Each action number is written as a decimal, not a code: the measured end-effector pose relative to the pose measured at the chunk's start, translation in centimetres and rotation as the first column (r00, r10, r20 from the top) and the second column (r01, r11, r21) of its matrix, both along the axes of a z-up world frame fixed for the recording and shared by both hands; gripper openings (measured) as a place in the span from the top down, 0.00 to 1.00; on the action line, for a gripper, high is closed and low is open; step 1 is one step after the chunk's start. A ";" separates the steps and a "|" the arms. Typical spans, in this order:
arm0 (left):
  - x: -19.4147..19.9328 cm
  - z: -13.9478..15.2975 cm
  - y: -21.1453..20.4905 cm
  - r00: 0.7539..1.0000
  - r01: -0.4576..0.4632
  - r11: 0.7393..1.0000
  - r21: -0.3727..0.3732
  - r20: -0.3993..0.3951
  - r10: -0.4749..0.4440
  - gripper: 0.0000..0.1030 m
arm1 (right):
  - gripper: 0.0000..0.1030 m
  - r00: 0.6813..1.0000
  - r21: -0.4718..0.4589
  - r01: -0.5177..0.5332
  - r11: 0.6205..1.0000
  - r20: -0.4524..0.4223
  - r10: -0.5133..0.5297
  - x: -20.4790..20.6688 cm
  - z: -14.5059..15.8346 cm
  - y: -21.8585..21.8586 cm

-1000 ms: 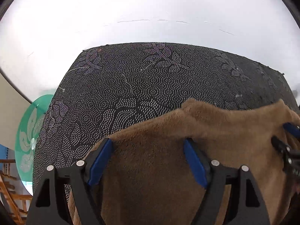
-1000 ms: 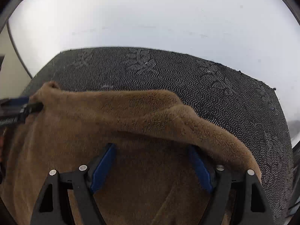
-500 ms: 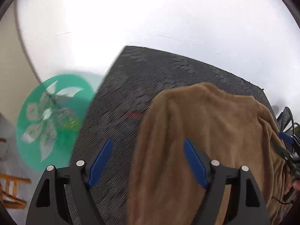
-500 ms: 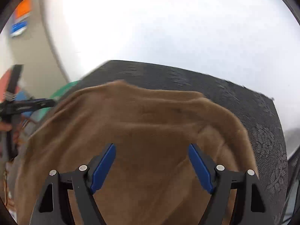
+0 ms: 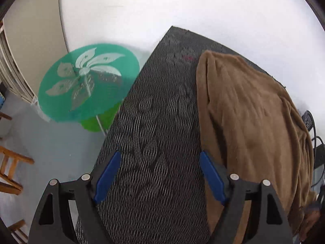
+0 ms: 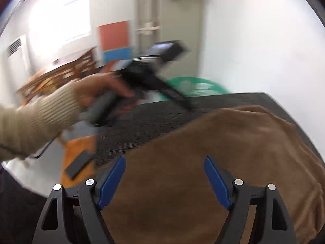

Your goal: Fold clothes

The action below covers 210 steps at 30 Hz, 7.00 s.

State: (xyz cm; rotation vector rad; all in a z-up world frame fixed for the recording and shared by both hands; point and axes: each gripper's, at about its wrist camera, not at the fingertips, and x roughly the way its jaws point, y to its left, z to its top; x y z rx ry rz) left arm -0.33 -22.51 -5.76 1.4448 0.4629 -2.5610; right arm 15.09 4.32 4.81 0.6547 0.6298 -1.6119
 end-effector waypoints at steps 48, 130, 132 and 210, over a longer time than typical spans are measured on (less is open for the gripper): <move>1.5 0.6 6.7 0.985 0.164 0.937 0.309 -0.008 -0.170 0.14 | 0.67 0.794 -0.098 0.568 0.817 0.326 -0.513 -6.9 -2.9 13.9; 4.5 -0.2 7.0 0.998 0.051 0.819 0.572 -0.049 -0.028 0.20 | 0.76 0.627 -0.133 0.752 0.645 0.447 -0.638 -11.8 -2.5 20.5; 5.0 0.4 7.7 0.996 0.077 0.820 0.568 -0.078 -0.040 0.14 | 0.76 0.629 -0.133 0.749 0.649 0.452 -0.633 -10.9 -2.8 20.8; 15.2 4.6 13.1 0.911 0.194 0.968 -0.160 -0.336 -0.239 0.20 | 0.70 0.759 -0.144 0.595 0.791 0.426 -0.493 -7.2 -3.0 14.5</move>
